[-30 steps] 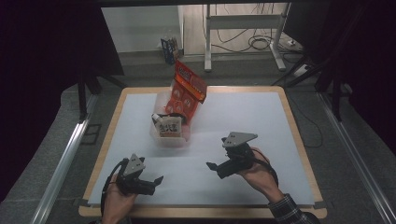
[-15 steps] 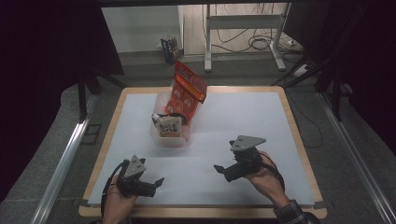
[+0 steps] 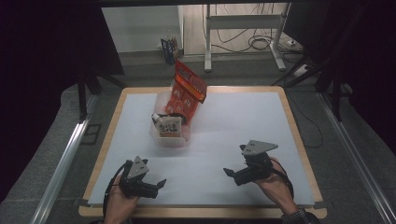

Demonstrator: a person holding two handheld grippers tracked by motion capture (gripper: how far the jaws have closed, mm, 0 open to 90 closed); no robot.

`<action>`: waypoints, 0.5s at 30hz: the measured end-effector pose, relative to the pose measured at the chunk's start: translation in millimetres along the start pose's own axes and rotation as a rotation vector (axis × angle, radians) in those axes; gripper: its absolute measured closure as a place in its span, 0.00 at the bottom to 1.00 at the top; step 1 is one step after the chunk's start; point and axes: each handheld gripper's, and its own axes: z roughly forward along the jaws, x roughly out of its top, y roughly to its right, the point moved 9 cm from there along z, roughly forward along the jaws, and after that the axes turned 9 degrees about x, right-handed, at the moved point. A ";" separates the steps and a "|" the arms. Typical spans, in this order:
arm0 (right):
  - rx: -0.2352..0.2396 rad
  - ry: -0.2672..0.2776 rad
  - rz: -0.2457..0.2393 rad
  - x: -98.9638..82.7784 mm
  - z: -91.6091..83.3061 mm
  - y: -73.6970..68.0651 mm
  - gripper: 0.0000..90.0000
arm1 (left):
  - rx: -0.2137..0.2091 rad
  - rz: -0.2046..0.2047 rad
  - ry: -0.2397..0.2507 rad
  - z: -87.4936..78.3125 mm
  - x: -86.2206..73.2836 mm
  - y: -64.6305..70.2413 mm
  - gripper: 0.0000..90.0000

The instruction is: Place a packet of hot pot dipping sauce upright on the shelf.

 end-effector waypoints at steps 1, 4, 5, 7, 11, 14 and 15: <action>-0.004 -0.001 0.003 -1.4 -1.5 0.6 0.00 | 0.001 0.002 -0.001 0.3 0.0 0.5 0.02; -0.017 0.003 0.011 -5.3 -6.4 2.6 0.00 | 0.003 0.008 -0.003 0.9 -0.2 0.7 0.02; -0.021 0.005 0.015 -6.7 -8.1 3.2 0.00 | 0.004 0.008 -0.004 0.8 -0.3 0.6 0.02; -0.030 0.005 0.022 -10.1 -12.0 4.7 0.00 | 0.005 0.008 -0.005 1.0 -0.5 0.5 0.02; -0.052 0.008 0.040 -18.4 -20.6 9.2 0.00 | 0.003 0.010 -0.007 1.3 -0.9 1.3 0.02; -0.073 0.018 0.056 -25.1 -28.5 14.5 0.00 | 0.004 0.012 -0.008 1.9 -0.9 1.8 0.02; -0.081 0.022 0.059 -26.9 -31.1 16.4 0.00 | 0.003 0.011 -0.008 2.0 -1.0 1.9 0.02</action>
